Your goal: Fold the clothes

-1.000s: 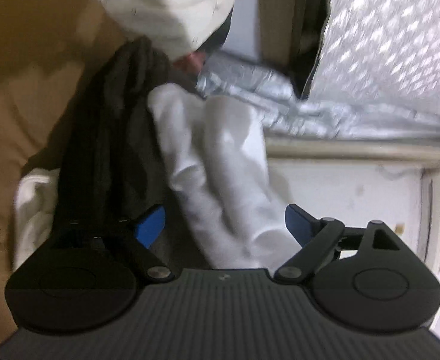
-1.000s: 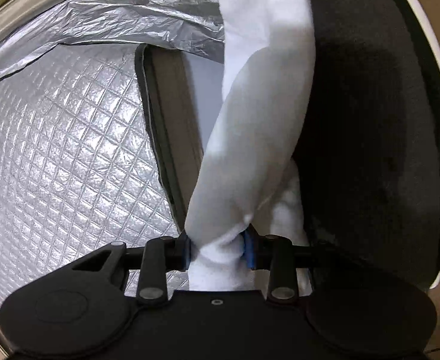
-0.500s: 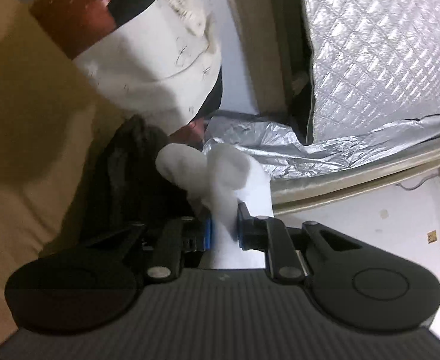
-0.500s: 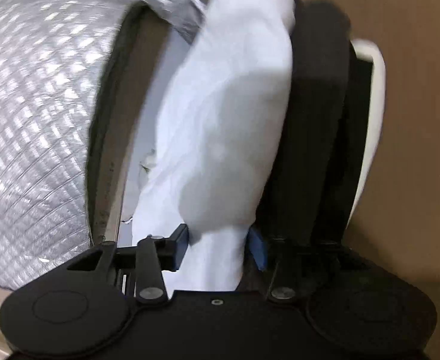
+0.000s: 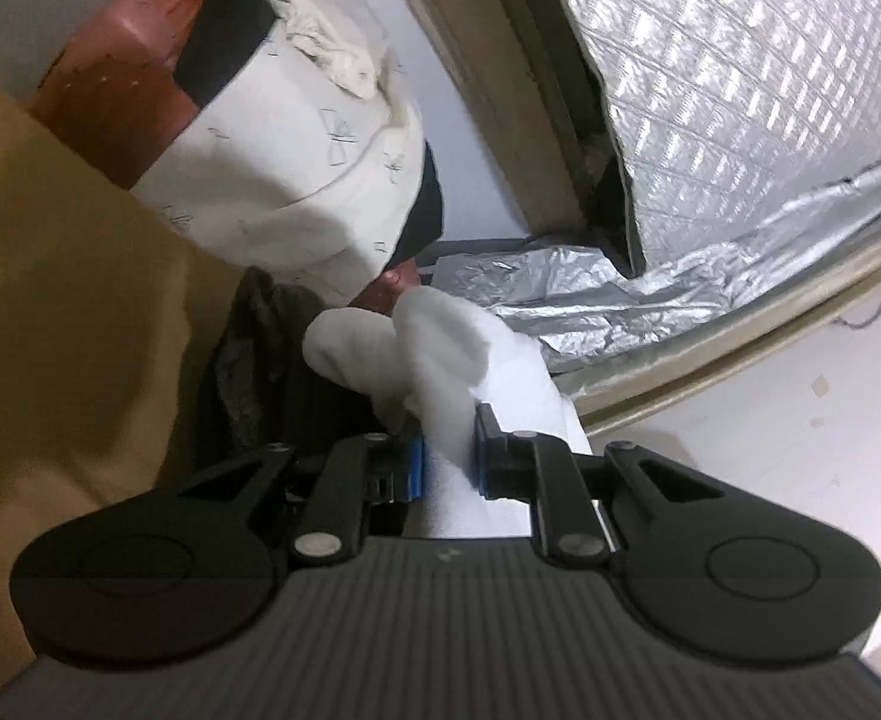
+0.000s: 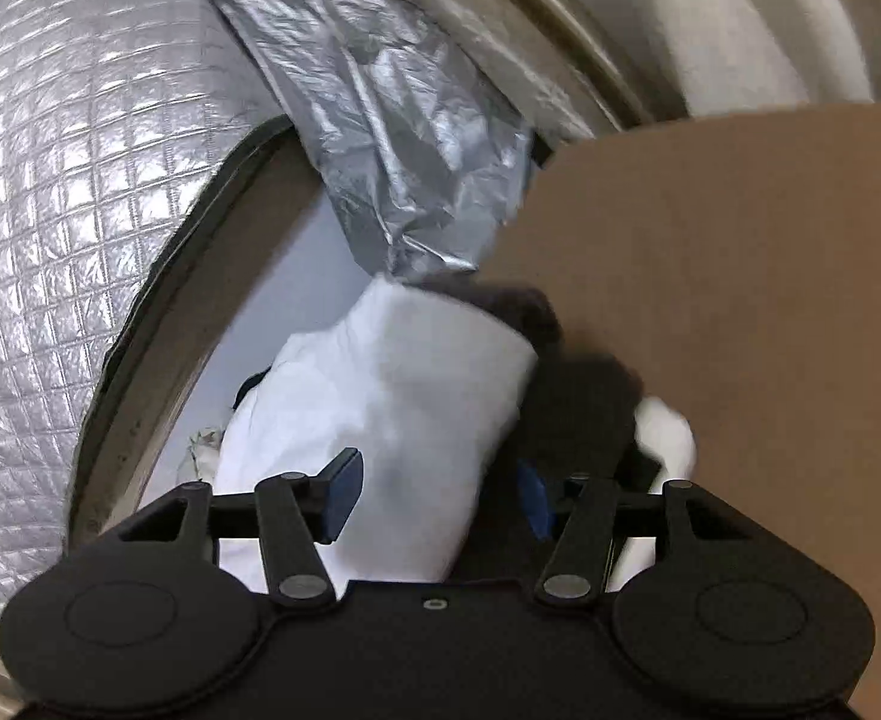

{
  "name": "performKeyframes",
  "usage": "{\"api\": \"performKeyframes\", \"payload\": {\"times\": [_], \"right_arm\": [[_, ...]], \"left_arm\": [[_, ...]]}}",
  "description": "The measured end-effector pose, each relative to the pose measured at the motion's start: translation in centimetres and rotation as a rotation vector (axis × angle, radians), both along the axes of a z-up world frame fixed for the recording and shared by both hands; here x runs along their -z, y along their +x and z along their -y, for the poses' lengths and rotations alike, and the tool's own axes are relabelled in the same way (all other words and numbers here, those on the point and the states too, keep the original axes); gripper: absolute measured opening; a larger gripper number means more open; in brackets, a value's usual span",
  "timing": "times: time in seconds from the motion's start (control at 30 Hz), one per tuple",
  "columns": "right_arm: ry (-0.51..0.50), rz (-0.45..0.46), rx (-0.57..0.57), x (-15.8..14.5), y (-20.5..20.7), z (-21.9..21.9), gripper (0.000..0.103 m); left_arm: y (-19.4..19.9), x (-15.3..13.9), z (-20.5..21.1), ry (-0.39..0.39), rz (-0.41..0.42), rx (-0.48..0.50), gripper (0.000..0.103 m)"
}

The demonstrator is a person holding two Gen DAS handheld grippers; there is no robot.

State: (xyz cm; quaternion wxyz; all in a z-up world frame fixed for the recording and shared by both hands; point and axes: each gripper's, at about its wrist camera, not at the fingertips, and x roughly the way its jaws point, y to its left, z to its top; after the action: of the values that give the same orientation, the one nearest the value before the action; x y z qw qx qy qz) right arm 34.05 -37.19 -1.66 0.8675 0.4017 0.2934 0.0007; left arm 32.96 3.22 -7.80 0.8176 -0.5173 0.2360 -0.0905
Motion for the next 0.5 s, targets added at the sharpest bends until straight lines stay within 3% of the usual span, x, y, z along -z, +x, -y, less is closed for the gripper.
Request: {"api": "performKeyframes", "payload": {"times": [0.07, 0.1, 0.13, 0.2, 0.27, 0.3, 0.33, 0.43, 0.5], "right_arm": [[-0.131, 0.056, -0.050, -0.5, 1.5, -0.9, 0.059], [-0.218, 0.079, -0.088, -0.9, 2.1, -1.7, 0.032], [-0.306, 0.104, -0.126, -1.3, 2.6, -2.5, 0.024], [-0.477, 0.261, -0.148, -3.5, 1.0, -4.8, 0.020], [-0.551, 0.443, -0.124, -5.0, -1.9, -6.3, 0.019], [-0.603, 0.488, -0.086, -5.0, -2.6, -7.0, 0.019], [-0.676, 0.497, -0.048, -4.5, -2.9, -7.7, 0.019], [-0.698, 0.327, 0.025, -0.9, -0.6, -7.1, 0.019], [-0.770, 0.238, 0.056, 1.2, -0.2, -7.8, 0.021]], "left_arm": [[0.2, -0.2, 0.4, 0.047, 0.011, -0.002, 0.015], [0.2, -0.4, 0.6, 0.078, 0.021, -0.007, 0.012], [0.1, -0.8, 0.8, 0.116, 0.040, -0.014, 0.011], [-0.7, -2.5, 1.4, 0.198, 0.124, -0.036, 0.010], [-0.8, -3.8, 1.7, 0.256, 0.150, -0.051, 0.010], [-0.9, -4.4, 1.9, 0.285, 0.161, -0.059, 0.010], [-0.9, -5.1, 2.0, 0.313, 0.173, -0.066, 0.011], [1.1, -2.5, 1.9, 0.280, 0.020, -0.001, 0.011], [2.1, -1.2, 1.9, 0.276, -0.055, 0.022, 0.011]]}}
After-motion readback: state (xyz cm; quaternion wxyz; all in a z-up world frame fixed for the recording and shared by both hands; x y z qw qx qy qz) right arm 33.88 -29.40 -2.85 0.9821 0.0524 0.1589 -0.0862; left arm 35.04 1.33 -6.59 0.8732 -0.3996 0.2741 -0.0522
